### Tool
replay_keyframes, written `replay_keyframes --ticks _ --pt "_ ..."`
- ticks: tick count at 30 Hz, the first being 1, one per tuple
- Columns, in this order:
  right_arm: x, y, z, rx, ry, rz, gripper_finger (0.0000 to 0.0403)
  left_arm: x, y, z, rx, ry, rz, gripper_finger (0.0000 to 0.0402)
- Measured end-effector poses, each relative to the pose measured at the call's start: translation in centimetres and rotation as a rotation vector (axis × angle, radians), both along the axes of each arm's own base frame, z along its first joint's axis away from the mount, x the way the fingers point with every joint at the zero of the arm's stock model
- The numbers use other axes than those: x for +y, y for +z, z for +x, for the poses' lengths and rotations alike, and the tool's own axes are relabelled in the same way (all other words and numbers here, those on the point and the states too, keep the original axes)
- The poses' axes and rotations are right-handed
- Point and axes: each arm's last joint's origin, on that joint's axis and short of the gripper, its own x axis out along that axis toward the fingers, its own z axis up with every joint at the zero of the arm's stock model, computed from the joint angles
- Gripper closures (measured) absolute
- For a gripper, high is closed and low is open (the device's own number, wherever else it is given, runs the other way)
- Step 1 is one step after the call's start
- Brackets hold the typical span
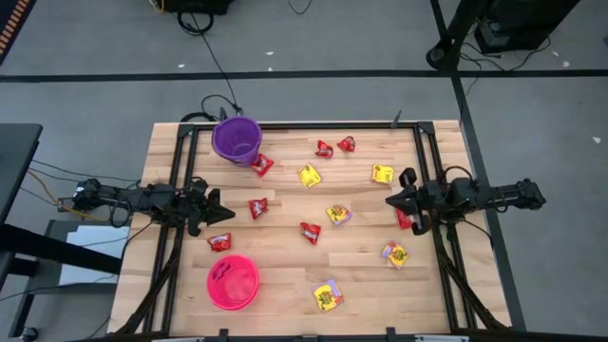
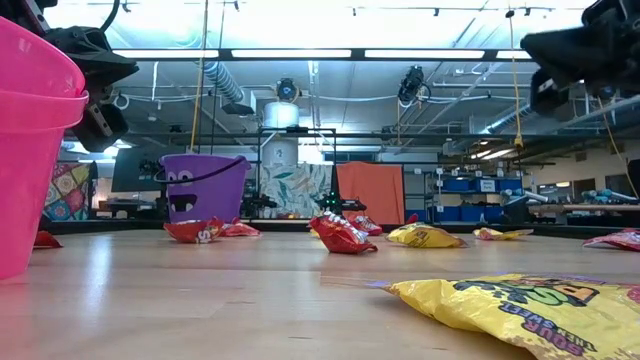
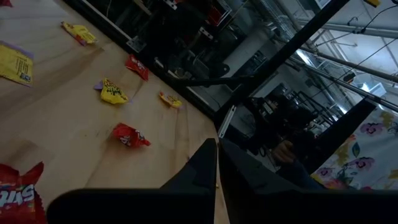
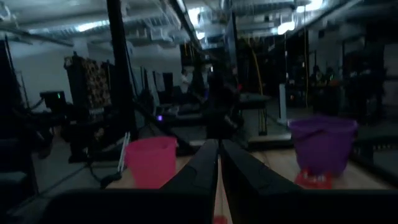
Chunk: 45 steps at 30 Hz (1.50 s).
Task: Sort candy by brand, put in halloween buckets
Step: Put the red candy into the purple bucket
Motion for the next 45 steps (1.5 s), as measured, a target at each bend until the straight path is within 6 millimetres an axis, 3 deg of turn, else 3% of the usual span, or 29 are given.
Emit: replay_keyframes --ticks 5,14,19,22,27,34,40,45 --pt "-0.1 0.4 -0.1 -0.039 -0.041 0.013 0.0368 0.1 0.0 0.0 -0.004 0.022 0.015 0.0378" --pt "-0.7 0.6 0.0 -0.047 -0.243 0.038 0.0368 0.7 0.8 0.0 -0.084 0.254 0.143 0.0378" --pt "-0.5 1.8 0.7 -0.096 -0.233 -0.029 0.0368 0.7 1.3 -0.1 -0.138 0.257 0.192 0.0378" --pt "-0.4 3.8 1.7 -0.063 -0.233 -0.081 0.0368 0.7 1.3 -0.1 -0.136 0.255 0.194 0.0378" --pt "0.0 8.3 5.1 0.018 -0.190 -0.210 0.0368 0.7 1.7 -0.1 -0.176 0.261 0.257 0.0378" --pt "-0.7 13.2 12.3 0.263 -0.220 -0.350 0.0368 1.0 2.9 -0.5 -0.290 0.363 0.340 0.0378" --pt "-2.3 14.3 17.0 0.489 -0.261 -0.365 0.0368 1.2 3.9 -0.9 -0.365 0.467 0.487 0.0378" --pt "-3.0 14.6 18.9 0.514 -0.277 -0.361 0.0368 1.4 4.0 -1.0 -0.336 0.568 0.546 0.0378"
